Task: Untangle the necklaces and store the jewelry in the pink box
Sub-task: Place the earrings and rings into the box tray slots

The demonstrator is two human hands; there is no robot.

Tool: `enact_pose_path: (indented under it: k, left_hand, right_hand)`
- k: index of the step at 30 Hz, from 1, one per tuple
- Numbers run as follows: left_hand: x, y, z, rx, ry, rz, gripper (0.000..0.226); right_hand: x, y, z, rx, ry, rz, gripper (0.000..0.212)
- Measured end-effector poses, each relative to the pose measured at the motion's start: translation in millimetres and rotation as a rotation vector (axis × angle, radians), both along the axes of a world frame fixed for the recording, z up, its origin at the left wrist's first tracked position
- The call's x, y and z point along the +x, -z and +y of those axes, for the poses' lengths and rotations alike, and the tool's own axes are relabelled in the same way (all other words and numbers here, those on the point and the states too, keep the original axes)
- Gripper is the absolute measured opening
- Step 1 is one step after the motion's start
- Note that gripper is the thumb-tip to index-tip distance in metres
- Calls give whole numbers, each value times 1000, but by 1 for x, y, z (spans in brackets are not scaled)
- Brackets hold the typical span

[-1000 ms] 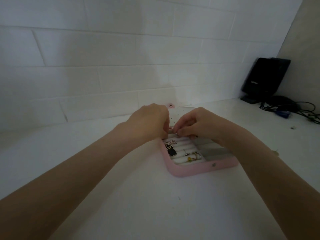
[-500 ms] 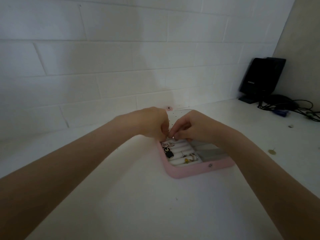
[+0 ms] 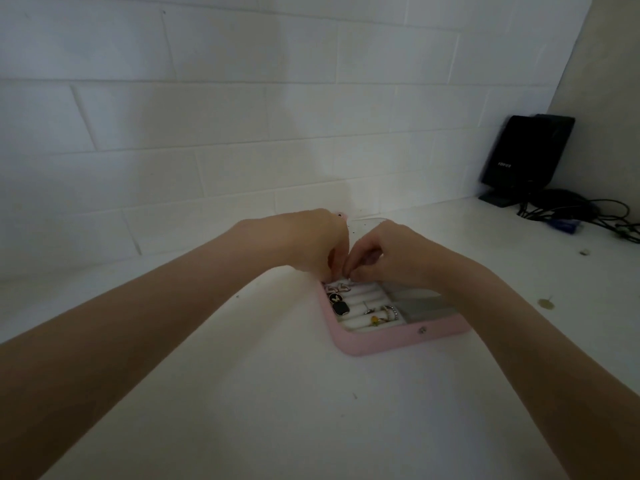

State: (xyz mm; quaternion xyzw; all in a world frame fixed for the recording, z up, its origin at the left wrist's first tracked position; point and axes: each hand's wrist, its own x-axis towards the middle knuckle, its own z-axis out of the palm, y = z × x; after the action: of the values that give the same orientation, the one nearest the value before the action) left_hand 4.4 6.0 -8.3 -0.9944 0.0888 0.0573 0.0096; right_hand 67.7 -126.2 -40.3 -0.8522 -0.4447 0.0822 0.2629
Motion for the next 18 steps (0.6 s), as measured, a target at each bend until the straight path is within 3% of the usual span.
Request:
enact_pose_path:
  k: [11, 18]
  left_hand:
    - [2, 6, -7, 79, -88, -35, 23]
    - [6, 3, -5, 85, -44, 50, 17]
  right_hand:
    - [-3, -3, -1, -86, -36, -52, 17]
    - [-4, 1, 1, -9, -11, -45, 14]
